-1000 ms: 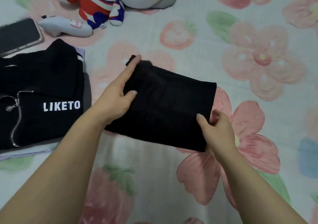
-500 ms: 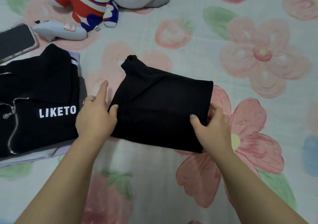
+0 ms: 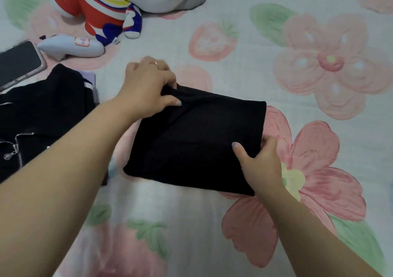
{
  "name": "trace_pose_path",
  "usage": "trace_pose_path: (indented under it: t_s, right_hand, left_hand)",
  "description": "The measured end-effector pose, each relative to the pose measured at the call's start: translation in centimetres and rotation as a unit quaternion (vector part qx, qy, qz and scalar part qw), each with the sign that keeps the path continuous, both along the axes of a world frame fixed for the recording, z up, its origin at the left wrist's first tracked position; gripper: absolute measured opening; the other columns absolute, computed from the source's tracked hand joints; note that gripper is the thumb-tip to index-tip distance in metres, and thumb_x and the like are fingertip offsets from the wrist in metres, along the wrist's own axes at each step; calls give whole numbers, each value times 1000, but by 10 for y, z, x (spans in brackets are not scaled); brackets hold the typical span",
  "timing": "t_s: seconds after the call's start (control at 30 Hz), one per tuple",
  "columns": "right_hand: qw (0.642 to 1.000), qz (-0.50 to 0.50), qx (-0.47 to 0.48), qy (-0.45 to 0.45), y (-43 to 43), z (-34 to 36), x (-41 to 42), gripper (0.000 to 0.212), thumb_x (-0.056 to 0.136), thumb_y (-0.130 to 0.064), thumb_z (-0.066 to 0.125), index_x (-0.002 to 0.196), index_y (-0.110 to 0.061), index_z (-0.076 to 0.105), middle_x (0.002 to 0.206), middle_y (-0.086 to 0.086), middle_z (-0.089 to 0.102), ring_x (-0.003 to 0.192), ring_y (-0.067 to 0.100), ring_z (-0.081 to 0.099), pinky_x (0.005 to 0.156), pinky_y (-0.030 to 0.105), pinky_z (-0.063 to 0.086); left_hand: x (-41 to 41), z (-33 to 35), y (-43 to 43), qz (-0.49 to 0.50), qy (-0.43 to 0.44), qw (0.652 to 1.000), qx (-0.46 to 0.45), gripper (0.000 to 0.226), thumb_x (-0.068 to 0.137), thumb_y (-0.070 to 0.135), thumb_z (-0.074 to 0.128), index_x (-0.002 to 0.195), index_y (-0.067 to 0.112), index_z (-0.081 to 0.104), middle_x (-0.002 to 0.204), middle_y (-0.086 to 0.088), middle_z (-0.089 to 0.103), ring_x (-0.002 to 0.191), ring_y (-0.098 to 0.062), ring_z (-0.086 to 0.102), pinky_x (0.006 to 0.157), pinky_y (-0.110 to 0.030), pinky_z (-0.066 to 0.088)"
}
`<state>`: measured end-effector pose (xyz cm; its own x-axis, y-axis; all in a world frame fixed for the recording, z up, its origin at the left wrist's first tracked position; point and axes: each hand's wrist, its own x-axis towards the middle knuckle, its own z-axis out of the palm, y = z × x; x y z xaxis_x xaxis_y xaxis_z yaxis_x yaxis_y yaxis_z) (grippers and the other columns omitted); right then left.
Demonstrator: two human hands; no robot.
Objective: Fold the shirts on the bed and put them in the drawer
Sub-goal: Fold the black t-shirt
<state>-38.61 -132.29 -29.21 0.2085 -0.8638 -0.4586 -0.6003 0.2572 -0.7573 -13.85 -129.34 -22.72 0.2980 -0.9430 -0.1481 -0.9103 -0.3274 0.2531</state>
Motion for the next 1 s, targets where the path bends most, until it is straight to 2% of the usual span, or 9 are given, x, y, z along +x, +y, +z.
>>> trace_pose_path:
  t_s: [0.13,0.23,0.33,0.43,0.53,0.73,0.8,0.87,1.0]
  right_hand:
    - [1000,8,-12,0,0,-3,-1,41,83,-32,65,108,-21,35,84,-20,45,78,8,52,68,22,40]
    - [1000,12,-17,6,0,-4,0,41,83,-34,65,108,-22,35,84,-22,44,82,12,53,72,27,41]
    - [999,19,-29,10,0,-5,-1,44,83,-35,64,113,-19,37,84,-24,43,81,12,51,71,27,39]
    - [999,29,-37,18,0,-7,-2,42,83,-37,64,111,-20,36,84,-23,43,80,11,50,70,27,38]
    - [998,33,-41,28,0,-9,-2,43,84,-38,63,111,-20,35,84,-20,45,78,12,50,68,27,37]
    - [999,28,-24,34,-2,-5,0,42,83,-38,64,109,-22,35,95,-10,52,83,16,53,71,31,42]
    - [1000,3,10,29,-5,-2,4,41,79,-40,66,104,-23,38,90,-11,54,81,14,56,72,33,47]
    - [997,-42,61,1,-12,1,8,41,75,-44,67,100,-21,45,89,-11,57,79,10,57,66,29,48]
    - [992,-56,88,-72,-22,5,15,31,82,-38,64,105,-19,53,96,-8,61,89,13,60,70,27,49]
  left_hand:
    - [-12,6,30,-21,127,990,-59,20,81,29,67,80,20,50,63,8,49,59,-14,46,59,-24,38]
    - [-7,-13,24,161,137,967,-145,14,84,26,64,84,18,53,68,9,50,65,-12,49,58,-11,36]
    - [8,-33,9,256,136,949,-126,24,87,29,60,107,16,57,95,0,57,96,-23,53,76,-24,37]
    - [12,-39,-2,85,61,990,-90,49,83,49,51,126,24,54,124,0,57,126,-27,37,101,-34,21]
    - [8,-40,-9,-96,-25,995,-5,52,77,62,52,114,26,62,116,0,63,130,-27,30,107,-39,0]
    - [32,-39,11,109,-136,983,49,50,81,63,47,89,17,64,107,-11,55,113,-33,38,95,-46,23]
    - [33,-40,24,239,-50,969,-27,45,82,60,50,96,18,59,110,-15,54,106,-33,47,89,-44,33]
    - [22,-41,35,388,166,904,-75,53,75,64,57,99,17,52,109,-12,57,97,-28,56,79,-36,42]
    - [-14,-36,53,404,398,822,56,71,52,55,80,103,10,61,105,-4,67,93,-21,64,79,-32,49]
